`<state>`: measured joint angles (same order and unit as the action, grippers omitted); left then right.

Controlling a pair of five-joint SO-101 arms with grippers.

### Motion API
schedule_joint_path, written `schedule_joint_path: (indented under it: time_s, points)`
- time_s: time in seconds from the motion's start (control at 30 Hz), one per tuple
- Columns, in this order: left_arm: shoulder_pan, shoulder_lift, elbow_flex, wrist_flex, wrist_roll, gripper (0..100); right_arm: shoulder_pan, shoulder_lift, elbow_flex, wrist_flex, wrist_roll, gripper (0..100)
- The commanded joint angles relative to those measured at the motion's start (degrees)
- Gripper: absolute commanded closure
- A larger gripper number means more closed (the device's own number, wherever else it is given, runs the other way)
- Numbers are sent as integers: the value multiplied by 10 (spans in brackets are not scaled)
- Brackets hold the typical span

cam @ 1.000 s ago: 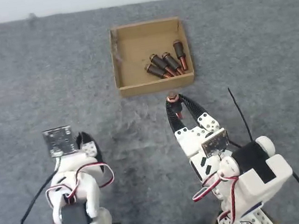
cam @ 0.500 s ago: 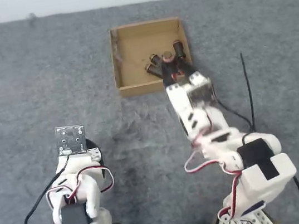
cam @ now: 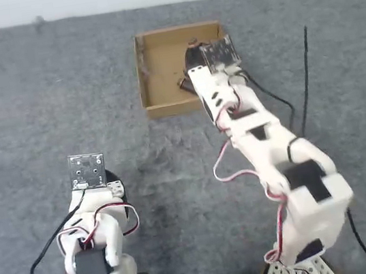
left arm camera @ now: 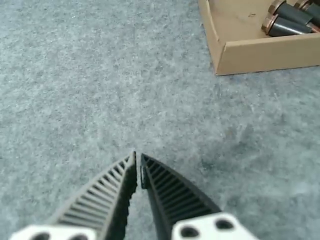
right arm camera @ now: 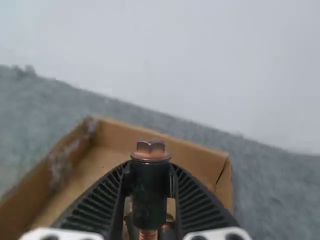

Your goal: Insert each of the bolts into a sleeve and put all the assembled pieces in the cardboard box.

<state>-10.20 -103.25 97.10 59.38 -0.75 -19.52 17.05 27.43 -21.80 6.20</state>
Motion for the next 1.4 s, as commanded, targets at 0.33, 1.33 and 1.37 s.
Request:
schedule_joint_path:
  time_s: [0.33,1.33,1.37]
  points:
    - [-4,-6,-6,0,-5,989,49,117,-248,250,52,991]
    - [-4,-4,-6,-8,-5,988,-16,44,-188,390,71,908]
    - [-4,-4,-6,-8,-5,988,-12,51,-188,384,71,908]
